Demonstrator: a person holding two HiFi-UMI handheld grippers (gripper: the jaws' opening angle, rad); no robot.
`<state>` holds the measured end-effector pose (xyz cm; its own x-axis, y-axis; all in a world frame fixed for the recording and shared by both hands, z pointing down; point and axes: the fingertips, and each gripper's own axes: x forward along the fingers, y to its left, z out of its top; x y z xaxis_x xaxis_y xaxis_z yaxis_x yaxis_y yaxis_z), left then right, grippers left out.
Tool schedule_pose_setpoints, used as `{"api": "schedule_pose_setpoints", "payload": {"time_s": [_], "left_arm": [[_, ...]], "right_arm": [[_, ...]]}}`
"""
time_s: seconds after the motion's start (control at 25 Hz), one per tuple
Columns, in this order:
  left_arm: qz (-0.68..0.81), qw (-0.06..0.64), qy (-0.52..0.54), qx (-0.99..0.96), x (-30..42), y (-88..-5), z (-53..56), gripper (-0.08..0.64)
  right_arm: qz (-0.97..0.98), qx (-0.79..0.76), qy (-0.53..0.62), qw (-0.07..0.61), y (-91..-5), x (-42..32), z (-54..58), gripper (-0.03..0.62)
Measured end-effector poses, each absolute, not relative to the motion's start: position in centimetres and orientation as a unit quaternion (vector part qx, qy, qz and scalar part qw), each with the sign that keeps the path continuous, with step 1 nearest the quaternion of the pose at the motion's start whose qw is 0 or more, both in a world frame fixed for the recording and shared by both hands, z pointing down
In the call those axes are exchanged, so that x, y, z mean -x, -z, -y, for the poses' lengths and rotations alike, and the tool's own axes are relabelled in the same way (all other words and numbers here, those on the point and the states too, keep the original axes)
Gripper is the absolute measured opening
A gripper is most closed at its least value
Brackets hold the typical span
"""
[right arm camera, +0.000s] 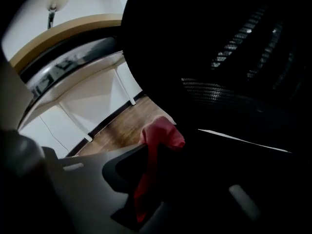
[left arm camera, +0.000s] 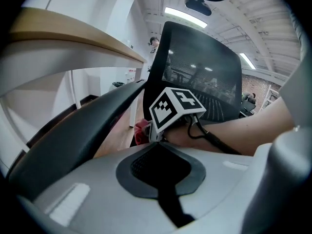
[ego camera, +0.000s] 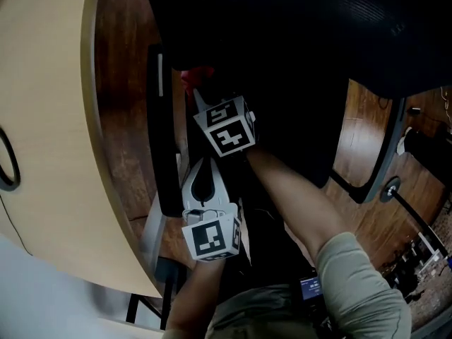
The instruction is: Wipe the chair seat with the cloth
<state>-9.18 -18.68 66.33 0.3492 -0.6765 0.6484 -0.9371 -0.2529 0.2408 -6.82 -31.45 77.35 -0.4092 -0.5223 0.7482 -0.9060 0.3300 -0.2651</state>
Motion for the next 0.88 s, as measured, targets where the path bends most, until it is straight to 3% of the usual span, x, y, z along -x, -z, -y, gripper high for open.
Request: {"api": "schedule_pose_setpoints", "payload": {"time_s": [0.44, 0.88], "left_arm": [[0.493, 0.304, -0.236, -0.781, 6.2, -67.1, 19.2, 0.005], [0.434, 0.289, -0.239, -0.819, -1.5, -65.8, 18.5, 0.005]], "right_arm": [[0.726, -0.516, -0.364, 0.272, -77.9, 0.6, 32.4, 0.066], [0.654, -0.601, -0.372, 0.270, -76.7, -13.2, 28.7, 0.064]]}}
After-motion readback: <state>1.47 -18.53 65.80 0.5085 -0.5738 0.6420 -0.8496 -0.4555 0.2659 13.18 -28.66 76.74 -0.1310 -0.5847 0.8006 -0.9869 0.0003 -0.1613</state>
